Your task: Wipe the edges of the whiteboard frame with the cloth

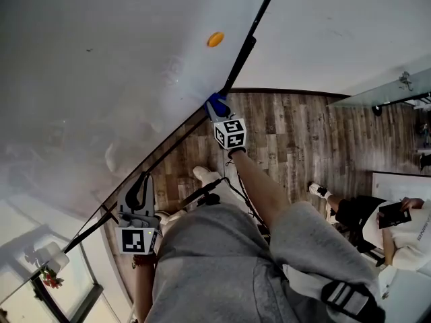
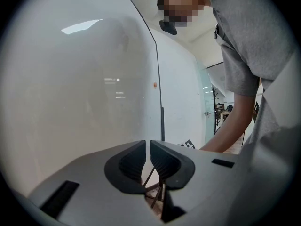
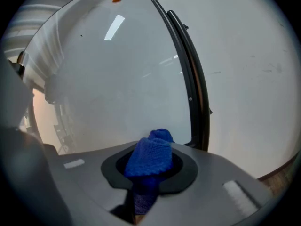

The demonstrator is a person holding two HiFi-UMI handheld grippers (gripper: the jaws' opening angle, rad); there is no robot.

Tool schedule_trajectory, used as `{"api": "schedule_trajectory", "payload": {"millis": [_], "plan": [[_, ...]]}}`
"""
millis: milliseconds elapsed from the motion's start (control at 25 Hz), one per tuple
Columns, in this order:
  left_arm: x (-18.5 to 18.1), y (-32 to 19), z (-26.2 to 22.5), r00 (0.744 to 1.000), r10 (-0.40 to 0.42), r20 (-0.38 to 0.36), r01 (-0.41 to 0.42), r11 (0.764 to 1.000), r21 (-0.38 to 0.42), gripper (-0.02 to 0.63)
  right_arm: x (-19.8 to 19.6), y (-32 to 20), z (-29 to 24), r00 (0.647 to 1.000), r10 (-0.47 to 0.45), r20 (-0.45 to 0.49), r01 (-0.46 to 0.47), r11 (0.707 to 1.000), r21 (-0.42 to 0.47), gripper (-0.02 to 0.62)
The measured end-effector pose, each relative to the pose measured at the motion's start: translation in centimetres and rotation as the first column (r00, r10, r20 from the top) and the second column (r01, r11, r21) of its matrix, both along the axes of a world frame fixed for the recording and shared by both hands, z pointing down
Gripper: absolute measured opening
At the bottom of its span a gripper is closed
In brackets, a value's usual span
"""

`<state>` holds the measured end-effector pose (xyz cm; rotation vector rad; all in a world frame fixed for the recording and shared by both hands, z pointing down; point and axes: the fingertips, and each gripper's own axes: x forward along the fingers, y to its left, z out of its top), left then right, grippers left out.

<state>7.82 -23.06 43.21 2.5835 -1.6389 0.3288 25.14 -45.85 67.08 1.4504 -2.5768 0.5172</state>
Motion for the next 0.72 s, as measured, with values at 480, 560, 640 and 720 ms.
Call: {"api": "schedule_trajectory", "payload": {"millis": [480, 560, 640, 720], "plan": [[-3.4, 1.7, 0.8, 0.999, -0.036, 0.011, 0.037, 0.996, -0.081, 0.038, -1.9, 1.3, 0.0, 0.999, 0.051, 0.019, -0.051, 0.998, -0.022, 0.080], [-3.9, 1.8, 0.8, 0.999, -0.030, 0.014, 0.032, 0.996, -0.082, 0.038, -2.3, 1.6, 0.1, 0.998, 0.059, 0.020, -0.058, 0.998, -0.023, 0.080], [-4.6, 2.1, 0.9, 1.000, -0.026, 0.014, 0.027, 0.996, -0.086, 0.038, -2.7, 2.0, 0.1, 0.998, 0.067, 0.021, -0.066, 0.997, -0.025, 0.080], [-5.1, 2.4, 0.9, 1.000, -0.021, 0.014, 0.022, 0.996, -0.082, 0.038, -3.1, 2.4, 0.1, 0.997, 0.073, 0.022, -0.072, 0.997, -0.029, 0.080]]}}
